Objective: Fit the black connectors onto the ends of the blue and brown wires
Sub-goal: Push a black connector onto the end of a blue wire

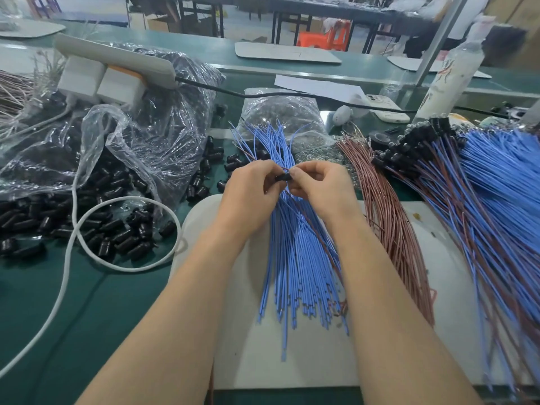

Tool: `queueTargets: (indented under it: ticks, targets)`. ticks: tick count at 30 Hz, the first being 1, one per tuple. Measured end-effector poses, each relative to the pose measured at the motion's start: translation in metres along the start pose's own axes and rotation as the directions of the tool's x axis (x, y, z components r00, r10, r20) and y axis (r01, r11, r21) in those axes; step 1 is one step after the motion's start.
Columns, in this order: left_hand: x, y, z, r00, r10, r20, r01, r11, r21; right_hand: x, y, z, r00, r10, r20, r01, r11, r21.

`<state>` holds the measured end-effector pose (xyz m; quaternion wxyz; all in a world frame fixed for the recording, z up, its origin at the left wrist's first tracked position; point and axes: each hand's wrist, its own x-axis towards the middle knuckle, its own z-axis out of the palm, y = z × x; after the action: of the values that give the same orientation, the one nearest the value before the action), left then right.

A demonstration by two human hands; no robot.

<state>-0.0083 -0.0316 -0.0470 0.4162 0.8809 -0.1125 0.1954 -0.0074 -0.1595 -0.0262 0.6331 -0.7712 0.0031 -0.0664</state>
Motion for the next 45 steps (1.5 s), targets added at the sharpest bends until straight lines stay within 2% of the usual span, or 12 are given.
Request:
queueTargets:
  ticks: [3, 6, 9, 14, 18, 21, 26, 31, 39, 41, 45]
  targets:
    - [0.001, -0.001, 0.001, 1.000, 0.001, -0.004, -0.001, 0.999, 0.050, 0.002, -0.002, -0.008, 0.999, -0.026, -0.034, 0.020, 0.990, -0.143]
    - [0.001, -0.003, -0.002, 0.998, -0.052, -0.046, 0.053, 0.998, 0.032, 0.006, 0.000, -0.023, 0.975, -0.046, -0.216, 0.004, 0.982, -0.189]
    - [0.001, -0.003, -0.006, 0.987, -0.101, -0.126, 0.098, 0.995, -0.033, 0.007, 0.005, -0.033, 0.934, -0.091, -0.344, -0.033, 0.940, -0.338]
    - [-0.002, 0.001, -0.009, 0.970, -0.172, -0.175, 0.150, 0.980, -0.130, 0.009, 0.012, -0.032, 0.966, -0.076, -0.246, -0.066, 0.850, -0.523]
    - [-0.001, 0.004, -0.009, 0.962, -0.190, -0.196, 0.153, 0.970, -0.188, 0.011, 0.011, -0.027, 0.953, -0.138, -0.270, -0.037, 0.832, -0.554]
    - [0.000, 0.006, -0.006, 0.956, -0.209, -0.205, 0.165, 0.963, -0.212, 0.018, 0.006, -0.015, 0.958, -0.179, -0.223, 0.006, 0.791, -0.611]
    - [0.001, 0.005, -0.005, 0.955, -0.203, -0.214, 0.157, 0.964, -0.213, 0.042, 0.000, 0.003, 0.982, -0.110, -0.153, -0.043, 0.660, -0.750]
    - [0.001, 0.007, -0.006, 0.951, -0.219, -0.218, 0.164, 0.956, -0.242, 0.054, 0.004, 0.013, 0.983, 0.025, -0.181, -0.159, 0.607, -0.779]
    - [0.001, 0.005, -0.008, 0.952, -0.222, -0.210, 0.165, 0.952, -0.258, 0.054, 0.013, 0.000, 0.973, 0.005, -0.232, -0.188, 0.603, -0.775]
    - [0.000, 0.005, -0.008, 0.952, -0.225, -0.207, 0.167, 0.949, -0.266, 0.053, 0.012, -0.007, 0.969, 0.000, -0.247, -0.193, 0.624, -0.757]
    - [0.001, 0.007, -0.009, 0.952, -0.231, -0.200, 0.172, 0.946, -0.275, 0.054, 0.009, -0.014, 0.960, -0.073, -0.269, -0.127, 0.744, -0.656]
